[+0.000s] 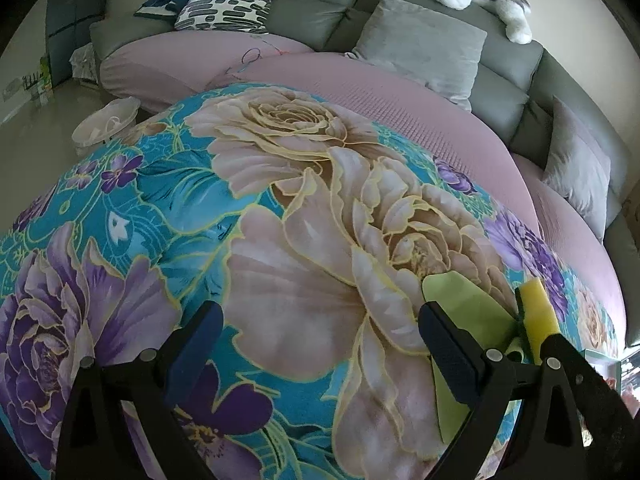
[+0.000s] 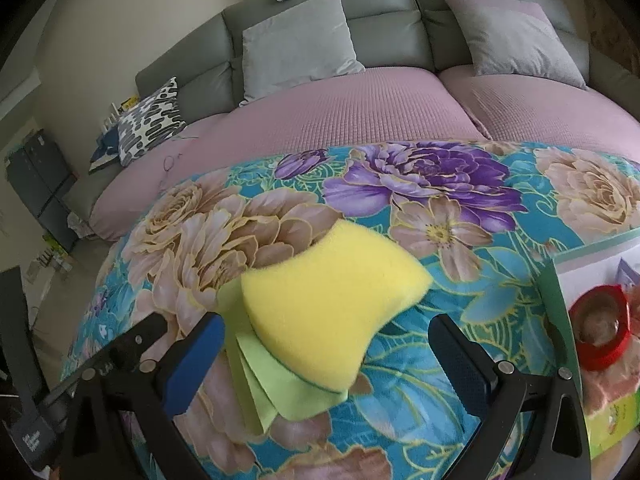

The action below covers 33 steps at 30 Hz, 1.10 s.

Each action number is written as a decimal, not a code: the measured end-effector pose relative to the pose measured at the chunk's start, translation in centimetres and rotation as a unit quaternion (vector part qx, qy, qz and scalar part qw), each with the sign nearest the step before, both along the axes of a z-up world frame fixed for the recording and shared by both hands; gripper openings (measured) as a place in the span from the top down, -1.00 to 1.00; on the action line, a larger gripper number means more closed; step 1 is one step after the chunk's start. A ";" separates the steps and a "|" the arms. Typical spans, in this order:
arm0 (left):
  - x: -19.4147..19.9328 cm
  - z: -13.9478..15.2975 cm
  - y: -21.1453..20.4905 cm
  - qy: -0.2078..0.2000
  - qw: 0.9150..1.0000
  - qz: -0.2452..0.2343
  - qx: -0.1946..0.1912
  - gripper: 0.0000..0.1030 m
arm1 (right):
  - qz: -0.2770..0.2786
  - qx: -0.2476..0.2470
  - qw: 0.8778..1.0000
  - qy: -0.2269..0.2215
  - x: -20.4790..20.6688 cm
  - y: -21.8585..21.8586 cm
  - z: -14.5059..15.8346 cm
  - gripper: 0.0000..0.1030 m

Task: Organize soft objects
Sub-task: 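Lower the right gripper onto the yellow sponge and close it, then grasp the green cloth with the left gripper while the right gripper lifts the sponge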

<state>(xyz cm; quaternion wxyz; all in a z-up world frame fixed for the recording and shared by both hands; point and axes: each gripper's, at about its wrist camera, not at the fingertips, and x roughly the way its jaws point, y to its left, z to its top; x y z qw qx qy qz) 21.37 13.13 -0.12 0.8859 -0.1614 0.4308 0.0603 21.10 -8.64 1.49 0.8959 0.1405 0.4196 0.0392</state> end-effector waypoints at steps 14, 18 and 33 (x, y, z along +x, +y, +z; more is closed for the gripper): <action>0.0 -0.2 0.0 0.004 1.000 -0.002 -0.009 -0.91 | 0.010 0.016 1.000 0.018 1.8 0.4 -0.7 -0.64; 0.0 -0.2 -0.1 0.004 1.000 -0.003 -0.010 -0.91 | 0.010 0.021 1.000 0.015 1.6 0.1 -0.7 -0.54; 0.4 0.1 -3.7 -0.001 0.996 -0.073 -0.057 -0.90 | -0.025 0.004 0.999 -0.022 -3.5 -3.4 1.7 -0.52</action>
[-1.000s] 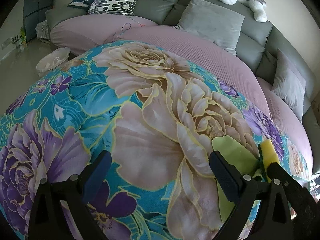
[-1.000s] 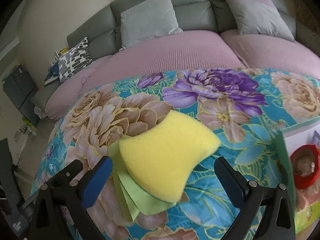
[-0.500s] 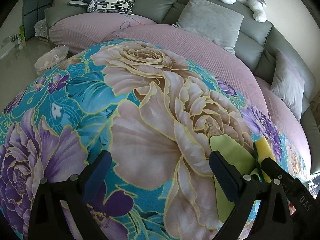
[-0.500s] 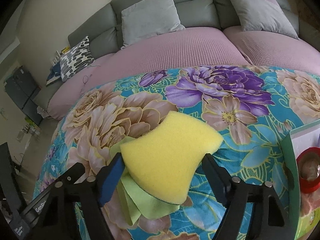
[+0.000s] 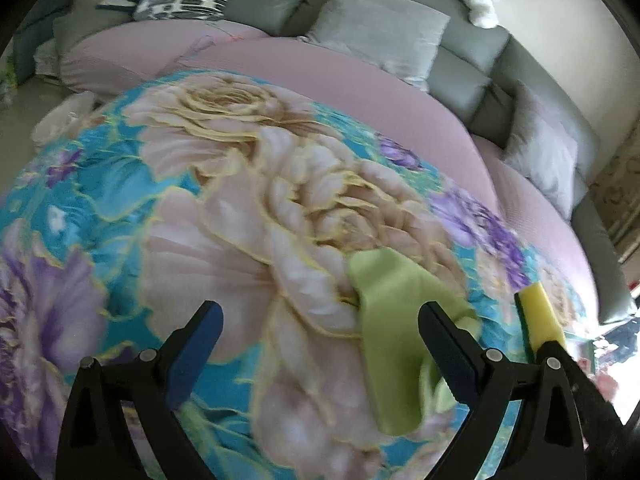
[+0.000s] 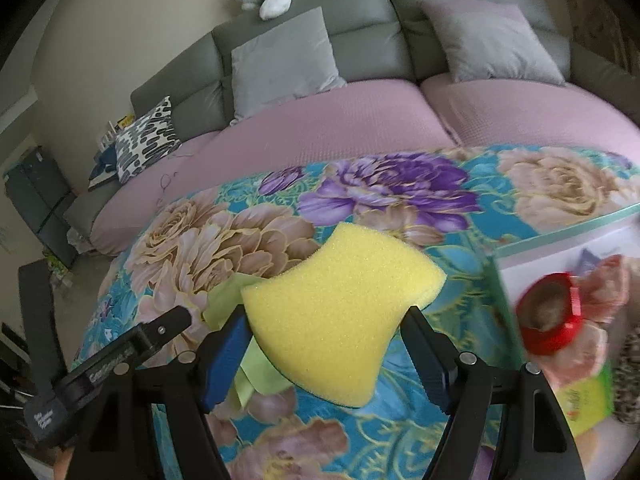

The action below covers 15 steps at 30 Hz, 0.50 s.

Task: Organize soft objects
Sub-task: 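Grasp the green cloth with the left gripper while the right gripper lifts the sponge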

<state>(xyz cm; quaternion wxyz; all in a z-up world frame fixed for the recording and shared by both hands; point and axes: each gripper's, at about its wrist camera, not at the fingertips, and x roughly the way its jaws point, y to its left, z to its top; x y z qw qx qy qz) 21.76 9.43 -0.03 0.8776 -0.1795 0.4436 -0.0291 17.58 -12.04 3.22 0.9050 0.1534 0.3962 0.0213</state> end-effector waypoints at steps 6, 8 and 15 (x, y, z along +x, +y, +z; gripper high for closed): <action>0.1 -0.2 -2.6 0.000 0.999 -0.047 -0.027 -0.90 | -0.028 -0.005 1.000 -0.006 -2.4 -2.0 1.3 -0.52; 0.2 -0.3 -3.6 0.003 0.998 -0.065 -0.018 -0.90 | -0.038 -0.006 0.999 -0.007 -3.3 -2.6 1.8 -0.52; 0.2 -1.4 -6.1 0.019 0.995 -0.093 0.001 -0.76 | -0.048 -0.008 0.999 -0.013 -5.5 -3.4 3.0 -0.52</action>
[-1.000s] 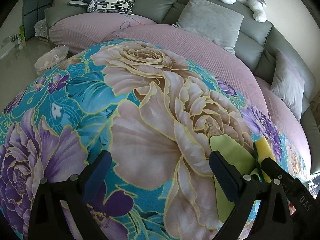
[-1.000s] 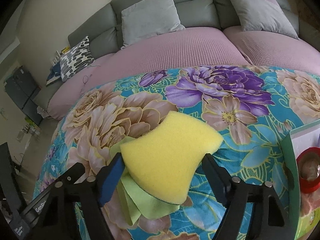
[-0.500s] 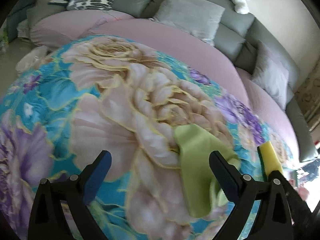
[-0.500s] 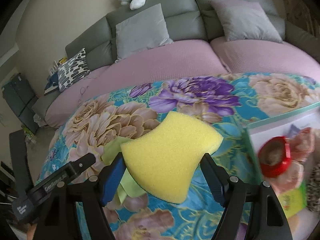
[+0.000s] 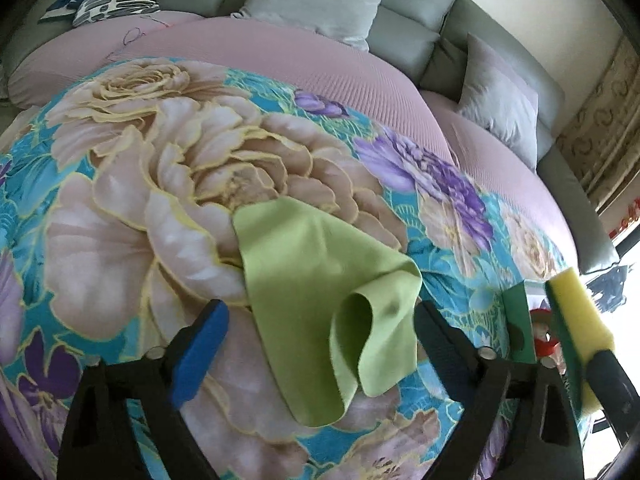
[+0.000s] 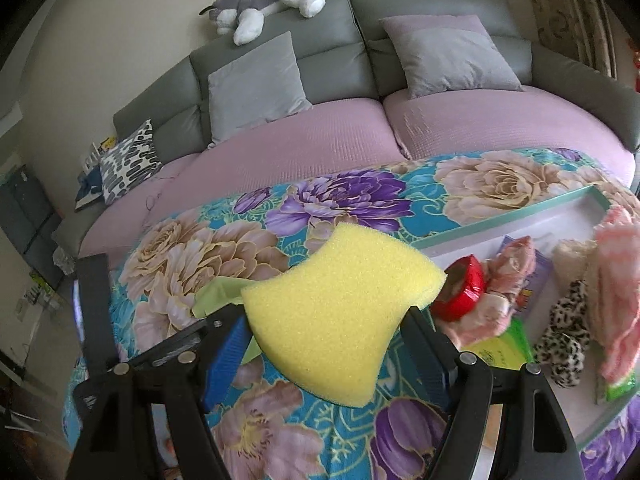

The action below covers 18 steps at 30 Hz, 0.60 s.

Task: Organize soft objects
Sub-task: 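Grasp the green cloth with the left gripper while the right gripper lifts the sponge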

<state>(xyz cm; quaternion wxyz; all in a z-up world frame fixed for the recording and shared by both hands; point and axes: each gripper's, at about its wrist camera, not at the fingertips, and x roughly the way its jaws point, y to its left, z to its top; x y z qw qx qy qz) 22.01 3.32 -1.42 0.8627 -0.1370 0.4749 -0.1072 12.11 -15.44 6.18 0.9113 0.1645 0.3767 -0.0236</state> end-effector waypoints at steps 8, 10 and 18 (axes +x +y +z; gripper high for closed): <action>-0.2 -0.3 -1.6 0.000 1.000 -0.012 0.028 -0.52 | -0.011 -0.007 1.000 0.004 -1.7 -0.5 0.2 -0.52; -0.2 -0.3 -2.0 -0.001 0.999 -0.013 0.042 -0.40 | -0.014 -0.006 1.000 0.006 -1.9 -0.8 0.1 -0.52; -0.5 -0.4 -2.3 -0.005 0.999 -0.018 0.042 0.32 | -0.031 0.001 0.999 0.016 -2.2 -2.1 -0.5 -0.52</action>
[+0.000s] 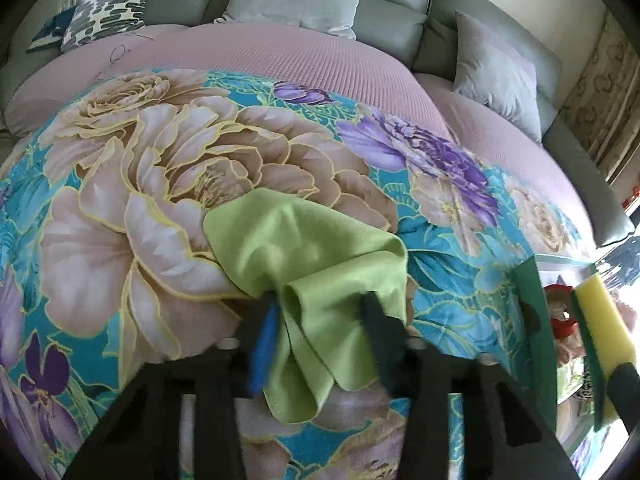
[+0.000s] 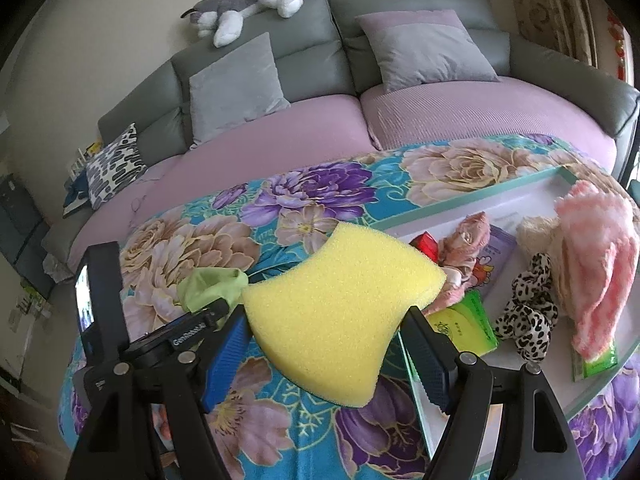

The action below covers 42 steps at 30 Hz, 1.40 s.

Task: Organize soft objects
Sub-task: 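Grasp the green cloth with the left gripper while the right gripper lifts the sponge, then carry the green cloth and yellow sponge with both grippers over the tray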

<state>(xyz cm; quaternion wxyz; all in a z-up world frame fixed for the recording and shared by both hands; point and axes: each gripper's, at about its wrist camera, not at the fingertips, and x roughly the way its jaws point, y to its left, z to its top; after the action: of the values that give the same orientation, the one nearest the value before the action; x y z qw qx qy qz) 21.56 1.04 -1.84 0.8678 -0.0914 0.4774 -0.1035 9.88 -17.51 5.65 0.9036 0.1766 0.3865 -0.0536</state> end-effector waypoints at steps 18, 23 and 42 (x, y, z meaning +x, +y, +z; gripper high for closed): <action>-2.0 3.4 0.1 -0.056 0.997 -0.015 -0.045 0.88 | -0.015 0.039 0.999 -0.005 -0.4 -2.0 -0.7 -0.52; -3.4 6.0 -0.8 -0.097 0.994 -0.028 -0.033 0.88 | -0.019 0.049 0.999 -0.012 -0.8 -2.7 -0.3 -0.52; -5.3 8.7 -2.8 -0.121 0.990 -0.055 -0.034 0.88 | -0.034 0.052 0.997 -0.054 -3.2 -5.6 1.9 -0.52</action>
<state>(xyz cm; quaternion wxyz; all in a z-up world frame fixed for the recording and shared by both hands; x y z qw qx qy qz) 16.24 -1.76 6.85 0.9085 -0.0812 0.3693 -0.1779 6.73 -23.10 7.59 0.9104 0.2387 0.3336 -0.0542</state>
